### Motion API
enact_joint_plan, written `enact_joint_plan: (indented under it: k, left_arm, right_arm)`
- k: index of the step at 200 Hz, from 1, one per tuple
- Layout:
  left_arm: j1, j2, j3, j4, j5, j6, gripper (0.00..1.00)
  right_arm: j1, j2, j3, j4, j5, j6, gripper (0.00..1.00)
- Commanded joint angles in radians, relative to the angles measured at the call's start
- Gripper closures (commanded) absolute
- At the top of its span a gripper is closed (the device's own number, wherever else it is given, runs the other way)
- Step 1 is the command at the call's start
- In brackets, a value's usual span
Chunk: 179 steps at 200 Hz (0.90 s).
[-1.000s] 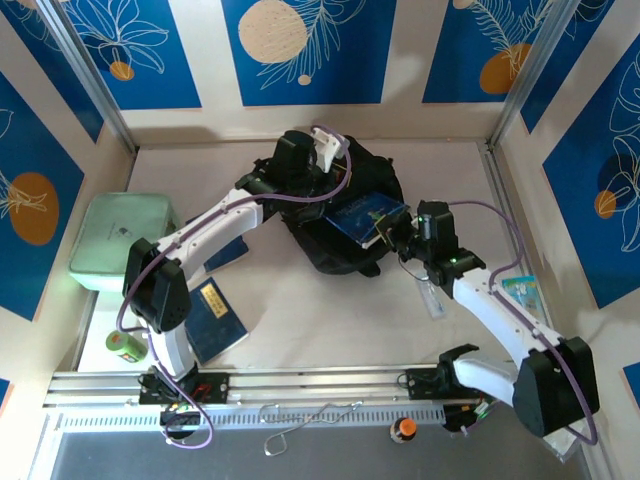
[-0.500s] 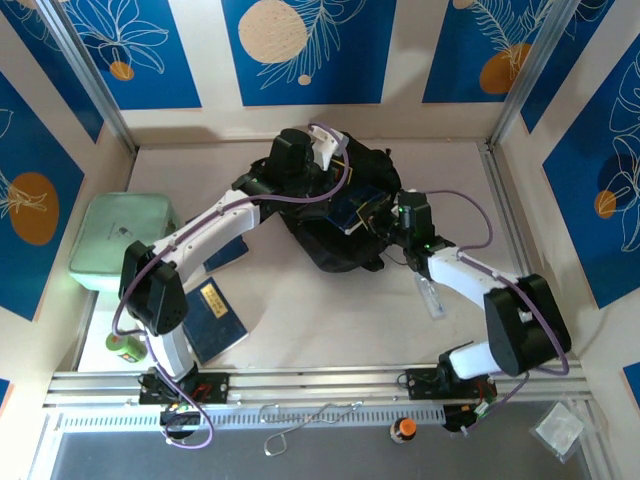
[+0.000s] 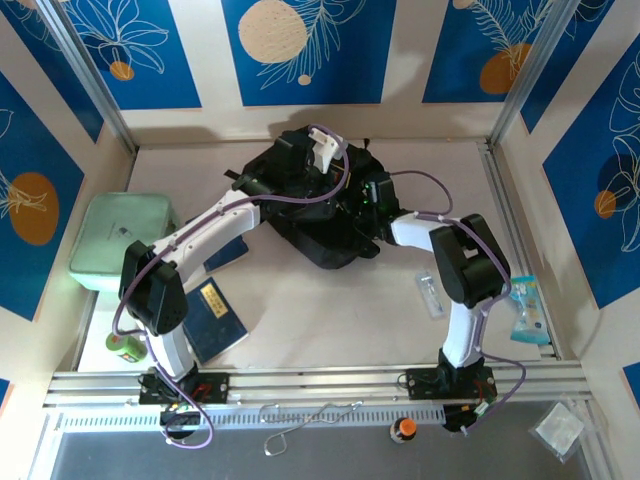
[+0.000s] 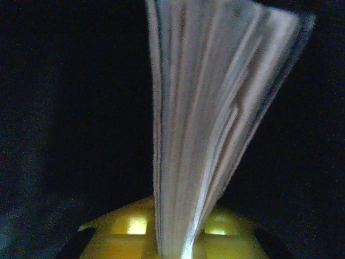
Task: Pack the student bag
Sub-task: Place the book in the student bag, then close the student bag at the top-center of the table.
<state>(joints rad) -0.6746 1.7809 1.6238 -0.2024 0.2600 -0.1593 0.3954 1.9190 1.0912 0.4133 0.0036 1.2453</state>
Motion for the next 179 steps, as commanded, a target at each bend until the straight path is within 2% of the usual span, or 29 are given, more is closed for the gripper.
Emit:
enact_joint_plan:
  k: [1, 28, 56, 102, 129, 162, 171, 179]
  left_arm:
    - [-0.004, -0.037, 0.008, 0.049, 0.023, 0.007, 1.0]
    - [0.004, -0.031, -0.01, 0.048, 0.006, 0.002, 1.0]
    - [0.015, -0.018, -0.026, 0.06, -0.01, -0.022, 1.0]
    - [0.02, 0.02, -0.024, 0.055, -0.025, -0.045, 1.0]
    - [0.024, 0.034, -0.029, 0.051, -0.022, -0.054, 1.0]
    - [0.024, 0.028, -0.064, 0.029, -0.023, -0.083, 1.0]
    - [0.023, 0.017, -0.081, 0.013, -0.028, -0.101, 0.91]
    - [0.025, 0.0, -0.1, -0.002, -0.031, -0.116, 0.78]
  right_arm:
    - [0.001, 0.045, 0.094, -0.065, -0.007, 0.003, 0.77]
    - [-0.011, 0.054, 0.138, -0.221, -0.052, 0.004, 0.56]
    - [-0.031, -0.016, 0.086, -0.266, -0.077, -0.004, 0.44]
    - [-0.044, -0.204, -0.004, -0.43, -0.028, -0.03, 0.35]
    - [-0.035, -0.378, -0.144, -0.434, 0.053, -0.052, 0.33]
    - [-0.035, -0.602, -0.268, -0.539, 0.174, -0.111, 0.31]
    - [-0.035, -0.656, -0.282, -0.58, 0.212, -0.14, 0.3]
    - [-0.036, -0.706, -0.286, -0.619, 0.241, -0.172, 0.28]
